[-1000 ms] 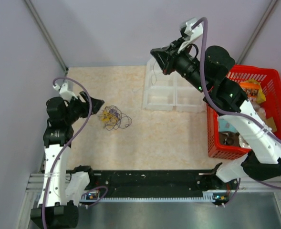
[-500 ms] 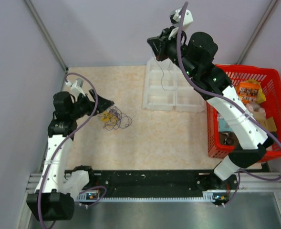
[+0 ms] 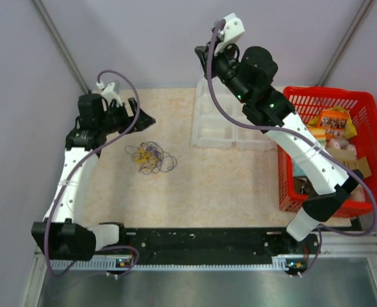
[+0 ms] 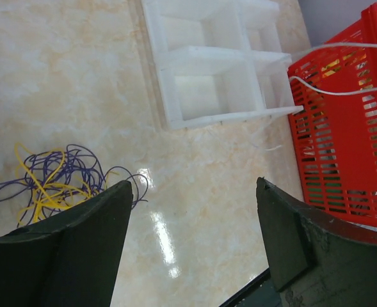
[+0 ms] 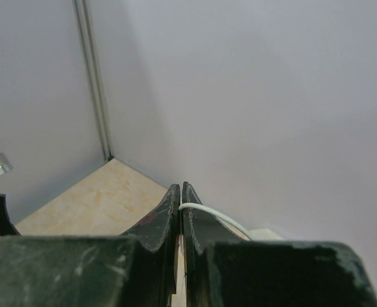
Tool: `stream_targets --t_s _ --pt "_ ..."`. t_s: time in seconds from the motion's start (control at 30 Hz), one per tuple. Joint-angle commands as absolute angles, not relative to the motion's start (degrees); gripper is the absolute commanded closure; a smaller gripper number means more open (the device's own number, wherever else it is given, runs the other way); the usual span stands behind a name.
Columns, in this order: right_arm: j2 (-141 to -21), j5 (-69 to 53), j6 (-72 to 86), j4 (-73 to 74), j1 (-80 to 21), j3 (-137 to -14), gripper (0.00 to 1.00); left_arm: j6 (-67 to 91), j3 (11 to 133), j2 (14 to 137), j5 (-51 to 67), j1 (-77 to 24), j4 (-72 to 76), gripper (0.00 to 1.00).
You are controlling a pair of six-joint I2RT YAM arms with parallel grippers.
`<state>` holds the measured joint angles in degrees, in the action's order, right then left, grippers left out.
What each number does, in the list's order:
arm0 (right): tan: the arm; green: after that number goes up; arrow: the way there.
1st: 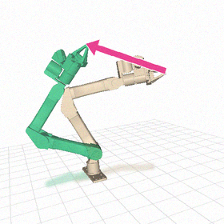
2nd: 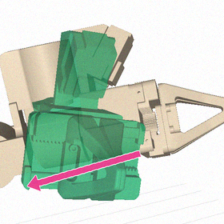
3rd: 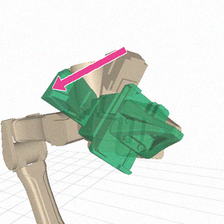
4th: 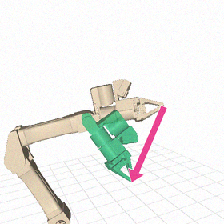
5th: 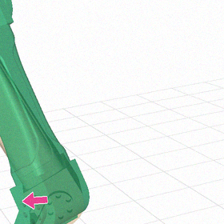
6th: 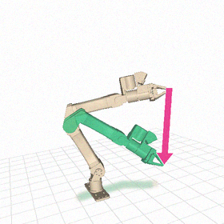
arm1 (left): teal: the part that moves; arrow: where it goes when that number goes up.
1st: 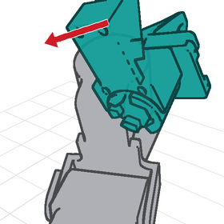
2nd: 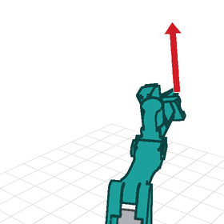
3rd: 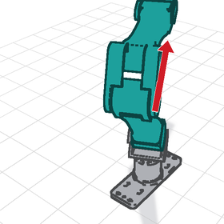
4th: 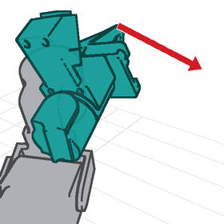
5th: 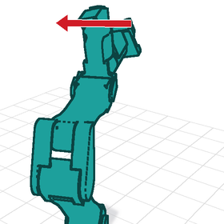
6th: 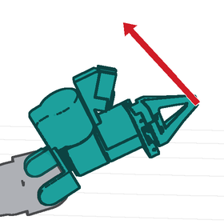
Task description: Untangle the cables
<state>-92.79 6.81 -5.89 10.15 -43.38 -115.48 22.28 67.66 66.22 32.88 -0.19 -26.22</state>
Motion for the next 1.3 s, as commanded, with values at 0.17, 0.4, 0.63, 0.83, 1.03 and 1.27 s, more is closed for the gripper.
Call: stream_targets --t_s 0.17,0.4,0.63,0.83,1.03,1.27 --pt "-96.3 7.4 -3.2 11.5 -41.9 -115.5 1.00 27.6 77.2 69.3 30.8 -0.4 -28.7 0.15" --pt "-101.5 6.4 -2.2 12.4 -38.5 -119.8 1.00 26.8 86.8 71.8 31.3 5.4 -30.8 0.12" --pt "-103.9 9.6 -1.4 12.7 -37.0 -120.4 1.00 30.5 86.6 75.6 36.9 6.1 -28.0 0.13" --pt "-109.0 9.1 -1.2 14.5 -35.7 -132.0 1.00 31.6 88.1 79.2 39.0 6.2 -26.5 0.13" --pt "-116.9 10.3 -1.1 6.8 -32.6 -145.9 1.00 29.3 88.5 78.9 39.0 6.3 -27.9 0.13" --pt "-123.4 15.4 -5.2 -9.7 -31.4 -146.4 1.00 26.4 87.5 76.6 38.7 6.9 -30.4 0.13"
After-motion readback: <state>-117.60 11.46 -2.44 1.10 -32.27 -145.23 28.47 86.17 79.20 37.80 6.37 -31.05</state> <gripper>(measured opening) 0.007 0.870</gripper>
